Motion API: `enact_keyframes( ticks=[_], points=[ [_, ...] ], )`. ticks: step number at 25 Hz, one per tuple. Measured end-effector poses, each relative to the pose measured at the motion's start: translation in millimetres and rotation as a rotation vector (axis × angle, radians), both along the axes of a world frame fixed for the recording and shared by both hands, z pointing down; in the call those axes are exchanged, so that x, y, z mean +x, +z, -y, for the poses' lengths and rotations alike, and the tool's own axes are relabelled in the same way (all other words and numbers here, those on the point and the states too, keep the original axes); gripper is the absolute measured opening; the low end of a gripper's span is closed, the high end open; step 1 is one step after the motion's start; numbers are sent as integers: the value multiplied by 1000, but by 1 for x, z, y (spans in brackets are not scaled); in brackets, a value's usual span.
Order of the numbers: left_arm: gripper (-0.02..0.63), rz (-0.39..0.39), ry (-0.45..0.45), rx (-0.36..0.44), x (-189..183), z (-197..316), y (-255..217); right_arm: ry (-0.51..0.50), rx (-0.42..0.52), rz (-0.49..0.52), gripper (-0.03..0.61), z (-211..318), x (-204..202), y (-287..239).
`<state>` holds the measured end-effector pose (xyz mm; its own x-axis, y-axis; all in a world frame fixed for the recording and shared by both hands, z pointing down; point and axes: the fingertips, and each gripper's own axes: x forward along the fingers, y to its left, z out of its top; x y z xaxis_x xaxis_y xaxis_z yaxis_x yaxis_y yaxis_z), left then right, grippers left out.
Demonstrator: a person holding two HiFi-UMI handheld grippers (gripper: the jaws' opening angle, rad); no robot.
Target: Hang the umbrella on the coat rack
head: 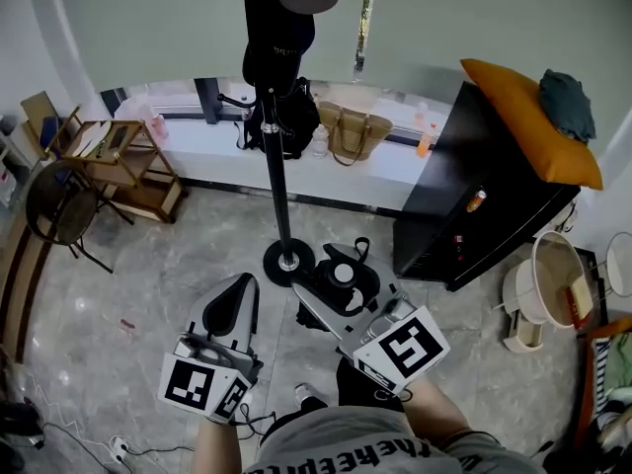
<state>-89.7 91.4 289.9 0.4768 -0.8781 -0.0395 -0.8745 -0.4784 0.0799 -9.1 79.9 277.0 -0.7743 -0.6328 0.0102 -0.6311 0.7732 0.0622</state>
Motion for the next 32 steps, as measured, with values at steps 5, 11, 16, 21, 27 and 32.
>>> enact_keyframes(
  ticks=[5, 11, 16, 21, 27, 32],
  points=[
    [15, 5, -45, 1, 6, 24, -1, -51, 0, -6, 250, 26, 3, -1],
    [15, 3, -101, -4, 18, 54, -3, -121, -10, -11, 250, 59, 10, -1],
    [15, 3, -151, -15, 24, 77, -2, -171, -6, -7, 250, 85, 15, -2],
    [15, -4, -195, -21, 31, 94, 1, -216, -15, -4, 250, 106, 20, 0],
    [15, -12, -250, -30, 40, 115, 5, -258, -29, -10, 249, 132, 30, 5],
    [15, -19, -288, -32, 48, 129, 9, -294, -32, -13, 249, 149, 37, 9]
  ],
)
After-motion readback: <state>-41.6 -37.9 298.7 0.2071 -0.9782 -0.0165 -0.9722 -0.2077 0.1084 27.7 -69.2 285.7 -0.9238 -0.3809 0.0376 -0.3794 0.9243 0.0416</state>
